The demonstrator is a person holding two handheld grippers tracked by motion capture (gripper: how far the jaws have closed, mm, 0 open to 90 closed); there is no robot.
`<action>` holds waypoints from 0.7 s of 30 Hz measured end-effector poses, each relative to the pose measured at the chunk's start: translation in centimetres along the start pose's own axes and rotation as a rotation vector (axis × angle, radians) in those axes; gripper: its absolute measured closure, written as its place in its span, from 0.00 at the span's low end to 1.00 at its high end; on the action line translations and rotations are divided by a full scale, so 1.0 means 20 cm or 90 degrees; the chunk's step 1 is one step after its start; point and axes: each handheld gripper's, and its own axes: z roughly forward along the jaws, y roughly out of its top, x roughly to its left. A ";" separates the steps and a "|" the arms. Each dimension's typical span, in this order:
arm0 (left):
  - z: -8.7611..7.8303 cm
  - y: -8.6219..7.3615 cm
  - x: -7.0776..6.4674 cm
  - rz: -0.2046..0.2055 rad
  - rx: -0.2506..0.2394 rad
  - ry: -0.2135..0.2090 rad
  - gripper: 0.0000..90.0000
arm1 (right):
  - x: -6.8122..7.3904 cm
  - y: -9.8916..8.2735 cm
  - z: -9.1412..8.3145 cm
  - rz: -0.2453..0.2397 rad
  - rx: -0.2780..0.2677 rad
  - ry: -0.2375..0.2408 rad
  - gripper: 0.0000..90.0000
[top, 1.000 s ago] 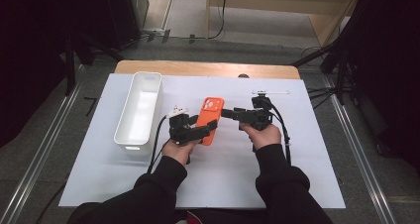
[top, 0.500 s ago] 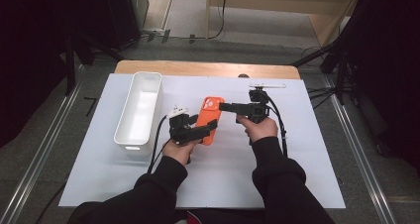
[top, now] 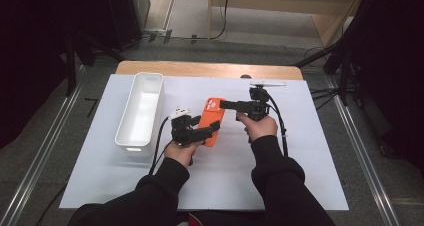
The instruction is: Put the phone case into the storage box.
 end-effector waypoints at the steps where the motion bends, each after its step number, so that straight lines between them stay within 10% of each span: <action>1: 0.00 0.00 0.00 0.000 0.000 -0.001 0.16 | 0.00 0.00 0.01 0.001 0.001 0.001 0.39; 21: 0.00 0.00 -0.01 0.007 -0.001 -0.002 0.16 | 0.03 0.04 0.06 0.050 0.001 0.002 0.63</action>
